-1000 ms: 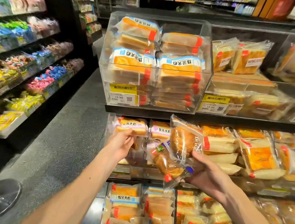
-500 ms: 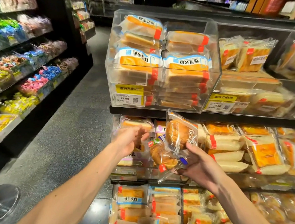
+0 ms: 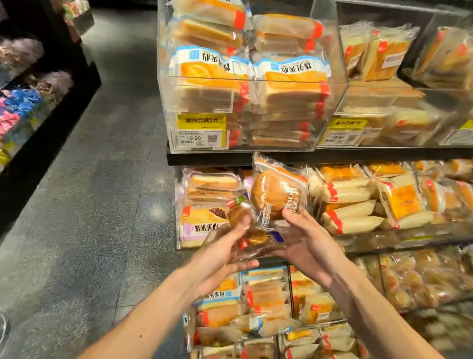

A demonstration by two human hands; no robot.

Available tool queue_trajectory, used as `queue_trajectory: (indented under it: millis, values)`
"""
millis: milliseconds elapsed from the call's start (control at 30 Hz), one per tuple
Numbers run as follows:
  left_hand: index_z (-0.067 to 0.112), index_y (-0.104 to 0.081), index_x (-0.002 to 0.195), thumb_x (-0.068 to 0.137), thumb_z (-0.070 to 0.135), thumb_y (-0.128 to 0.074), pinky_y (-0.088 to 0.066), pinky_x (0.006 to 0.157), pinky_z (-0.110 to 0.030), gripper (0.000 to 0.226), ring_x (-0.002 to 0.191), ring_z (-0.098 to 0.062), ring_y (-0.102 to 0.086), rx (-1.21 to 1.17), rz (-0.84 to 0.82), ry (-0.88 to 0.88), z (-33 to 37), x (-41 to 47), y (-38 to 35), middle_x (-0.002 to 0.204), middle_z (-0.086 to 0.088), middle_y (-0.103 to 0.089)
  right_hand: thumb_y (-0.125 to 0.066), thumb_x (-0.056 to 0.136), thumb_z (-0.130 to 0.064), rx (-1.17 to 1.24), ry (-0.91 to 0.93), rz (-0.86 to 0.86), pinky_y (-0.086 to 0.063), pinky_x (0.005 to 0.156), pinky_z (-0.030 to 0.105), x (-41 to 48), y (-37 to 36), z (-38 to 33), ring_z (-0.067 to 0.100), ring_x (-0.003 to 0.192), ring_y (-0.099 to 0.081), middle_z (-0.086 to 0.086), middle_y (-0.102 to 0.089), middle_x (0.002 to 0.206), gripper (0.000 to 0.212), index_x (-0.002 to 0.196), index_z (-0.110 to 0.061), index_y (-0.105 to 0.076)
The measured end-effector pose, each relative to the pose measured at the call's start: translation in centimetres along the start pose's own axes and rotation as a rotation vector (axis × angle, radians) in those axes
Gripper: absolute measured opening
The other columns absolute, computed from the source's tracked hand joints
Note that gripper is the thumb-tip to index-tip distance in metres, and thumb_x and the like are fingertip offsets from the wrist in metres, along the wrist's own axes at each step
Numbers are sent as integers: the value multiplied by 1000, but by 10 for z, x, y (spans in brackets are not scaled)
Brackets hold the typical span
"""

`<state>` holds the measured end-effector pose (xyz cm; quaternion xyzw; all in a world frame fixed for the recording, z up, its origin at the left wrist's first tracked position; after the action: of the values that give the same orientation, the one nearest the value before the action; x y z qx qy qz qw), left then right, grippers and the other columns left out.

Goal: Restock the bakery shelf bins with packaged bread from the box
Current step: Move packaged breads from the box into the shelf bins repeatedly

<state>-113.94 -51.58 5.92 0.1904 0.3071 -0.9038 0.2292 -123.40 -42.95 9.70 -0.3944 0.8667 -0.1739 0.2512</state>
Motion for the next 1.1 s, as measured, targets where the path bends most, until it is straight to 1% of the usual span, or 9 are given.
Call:
queue_trajectory:
  millis: [233, 367, 467, 567, 633, 700, 833, 967, 1100]
  values:
    - [19, -50, 130, 85, 27, -75, -59, 73, -40, 52, 102, -28, -72, 52, 7, -119, 1, 14, -40, 120, -4, -71, -75, 77, -21, -57, 96, 140, -49, 96, 49, -36, 57, -42, 30, 102, -70, 17, -69, 121, 54, 129, -16, -62]
    - [18, -51, 130, 88, 24, -72, -58, 68, -37, 47, 95, -26, -72, 119, -18, -189, -6, 19, -94, 114, -5, -73, -81, 73, -21, -46, 154, 192, -46, 104, 54, -77, 117, -69, 35, 114, -66, 17, -68, 124, 59, 127, -10, -61]
    - [24, -52, 129, 88, 27, -72, -59, 82, -39, 46, 100, -18, -71, 189, -47, -227, -23, 19, -147, 114, 0, -74, -96, 51, -30, -64, 204, 235, -54, 90, 49, -112, 168, -90, 26, 99, -71, 12, -72, 114, 75, 118, -15, -65]
    - [27, -51, 131, 89, 30, -71, -58, 87, -39, 46, 108, -14, -69, 232, -78, -226, -49, 22, -205, 120, 4, -71, -74, 72, -23, -10, 231, 261, -56, 72, 42, -149, 220, -110, 21, 81, -73, 7, -75, 99, 46, 116, -14, -62]
    - [28, -53, 129, 91, 29, -69, -55, 92, -44, 41, 109, -15, -69, 231, -88, -219, -69, 22, -244, 120, 4, -71, -80, 68, -32, -15, 236, 280, -58, 64, 37, -172, 254, -124, 23, 80, -70, 8, -73, 100, 57, 119, -14, -62]
    - [26, -54, 127, 89, 28, -69, -53, 97, -47, 41, 109, -18, -69, 216, -123, -218, -87, 23, -286, 117, 1, -73, -90, 58, -38, -31, 234, 299, -59, 67, 36, -195, 285, -139, 25, 85, -68, 11, -72, 106, 74, 122, -12, -63]
    - [15, -52, 131, 72, 26, -75, -56, 89, -44, 64, 107, -28, -70, 200, -178, -182, -126, 20, -356, 113, -8, -74, -67, 82, -28, 2, 237, 327, -53, 73, 34, -239, 341, -159, 26, 96, -71, 8, -75, 108, 44, 123, -12, -64]
    - [12, -47, 135, 61, 20, -84, -60, 75, -36, 83, 103, -26, -71, 235, -200, -162, -156, 34, -408, 111, -9, -74, -68, 84, -26, 59, 250, 385, -51, 82, 43, -264, 393, -172, 36, 119, -63, 13, -70, 122, 54, 134, -10, -57]
    - [15, -56, 127, 67, 13, -85, -58, 78, -36, 67, 100, -25, -71, 315, -213, -157, -175, 58, -451, 108, -9, -75, -79, 78, -29, 97, 268, 441, -48, 93, 45, -278, 442, -182, 34, 115, -65, 14, -71, 121, 63, 133, -10, -58]
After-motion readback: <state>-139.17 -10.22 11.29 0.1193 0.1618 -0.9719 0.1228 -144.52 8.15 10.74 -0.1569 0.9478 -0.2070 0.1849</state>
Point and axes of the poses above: each hand's wrist, its own x-axis towards the middle knuckle, its own y-axis out of the back of the hand, z = x × y, the point moved 10 cm from there along x, towards the middle knuckle
